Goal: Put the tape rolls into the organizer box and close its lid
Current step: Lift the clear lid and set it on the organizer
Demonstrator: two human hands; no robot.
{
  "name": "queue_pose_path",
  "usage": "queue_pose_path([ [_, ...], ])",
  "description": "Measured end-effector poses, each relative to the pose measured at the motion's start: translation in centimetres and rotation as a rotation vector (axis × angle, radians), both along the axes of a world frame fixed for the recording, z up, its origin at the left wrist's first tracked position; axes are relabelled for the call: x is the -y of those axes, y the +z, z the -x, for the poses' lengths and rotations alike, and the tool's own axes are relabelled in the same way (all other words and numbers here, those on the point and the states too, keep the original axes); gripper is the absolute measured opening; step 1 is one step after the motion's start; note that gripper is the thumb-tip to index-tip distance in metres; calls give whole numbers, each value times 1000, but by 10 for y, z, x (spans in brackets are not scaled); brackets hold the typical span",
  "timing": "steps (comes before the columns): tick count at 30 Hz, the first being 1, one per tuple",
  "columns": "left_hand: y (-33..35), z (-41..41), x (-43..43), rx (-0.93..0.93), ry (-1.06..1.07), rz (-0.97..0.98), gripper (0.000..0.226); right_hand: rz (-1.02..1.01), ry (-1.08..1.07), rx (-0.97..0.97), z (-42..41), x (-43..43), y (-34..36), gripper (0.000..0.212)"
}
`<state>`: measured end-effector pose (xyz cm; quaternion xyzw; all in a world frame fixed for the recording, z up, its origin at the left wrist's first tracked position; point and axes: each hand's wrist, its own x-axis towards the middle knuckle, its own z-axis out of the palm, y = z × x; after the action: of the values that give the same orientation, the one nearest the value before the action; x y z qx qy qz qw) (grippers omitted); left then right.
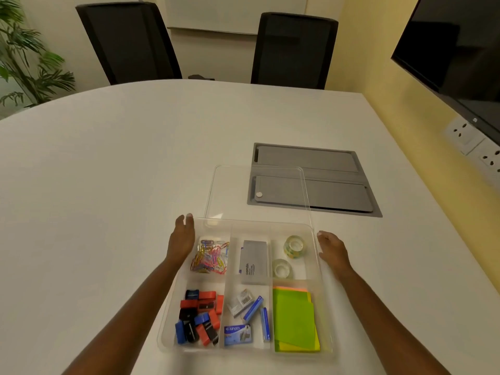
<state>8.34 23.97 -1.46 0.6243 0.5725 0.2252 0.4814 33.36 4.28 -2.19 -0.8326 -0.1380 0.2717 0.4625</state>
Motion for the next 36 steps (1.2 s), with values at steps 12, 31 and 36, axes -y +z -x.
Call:
queue_pose_path([
  [12, 0, -47, -73, 100, -2, 367, 73, 116, 25, -104, -57, -67, -14, 9],
  [31, 42, -10, -71, 376, -22, 454, 87, -217, 96, 558, -19, -62, 78, 30],
  [36, 54, 7, -51, 608, 44, 518, 78, -242, 91, 705, 0, -42, 85, 15],
])
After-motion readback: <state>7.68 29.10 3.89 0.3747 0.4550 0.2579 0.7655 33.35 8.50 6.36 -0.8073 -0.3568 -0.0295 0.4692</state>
